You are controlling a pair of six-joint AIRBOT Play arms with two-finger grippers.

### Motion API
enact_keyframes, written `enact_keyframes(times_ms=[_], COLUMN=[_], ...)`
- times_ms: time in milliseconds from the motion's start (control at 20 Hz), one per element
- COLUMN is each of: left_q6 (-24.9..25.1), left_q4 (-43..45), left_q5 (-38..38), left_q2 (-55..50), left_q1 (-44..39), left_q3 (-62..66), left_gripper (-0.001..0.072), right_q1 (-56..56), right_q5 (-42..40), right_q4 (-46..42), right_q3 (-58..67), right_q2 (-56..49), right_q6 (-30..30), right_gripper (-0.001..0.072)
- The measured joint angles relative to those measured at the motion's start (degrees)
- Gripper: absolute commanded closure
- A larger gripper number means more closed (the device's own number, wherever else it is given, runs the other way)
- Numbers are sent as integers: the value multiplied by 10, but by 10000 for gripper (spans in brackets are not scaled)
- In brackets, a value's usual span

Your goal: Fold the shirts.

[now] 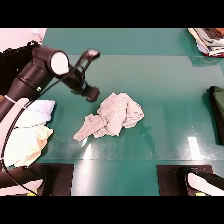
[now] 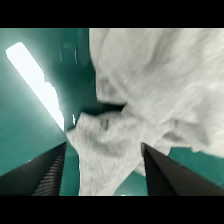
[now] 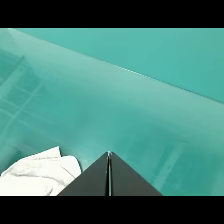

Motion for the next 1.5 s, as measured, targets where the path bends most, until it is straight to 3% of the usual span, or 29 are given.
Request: enact_keyframes(times_ms=[400,450,500,550,800,1100,1150,1250,1500], left_q6=[5,5,5,5,11,15,15,15,16], left_q4=[-88,-97,-105,-108,-91,-21,-17,-7,1], left_q5=[65,71,75,79,67,44,44,46,48], left_q2=[-2,-2,-2,-2,12,114,128,148,161], left_q1=[20,21,21,21,24,73,81,93,104], left_q3=[-225,-236,-245,-250,-232,-90,-70,-40,-15], left_gripper=[166,251,530,676,685,685,684,684,685], right_q1=[0,0,0,0,0,0,0,1,38], right_q5=[12,17,24,28,60,102,100,80,-11], right_q4=[1,1,1,1,0,1,2,14,94], right_q3=[0,0,0,0,-9,-131,-164,-243,-443], right_q2=[-23,-29,-33,-38,-51,-52,-52,-52,-70], right_q6=[0,0,0,0,0,0,0,0,-15], right_gripper=[697,697,697,697,697,697,679,231,206])
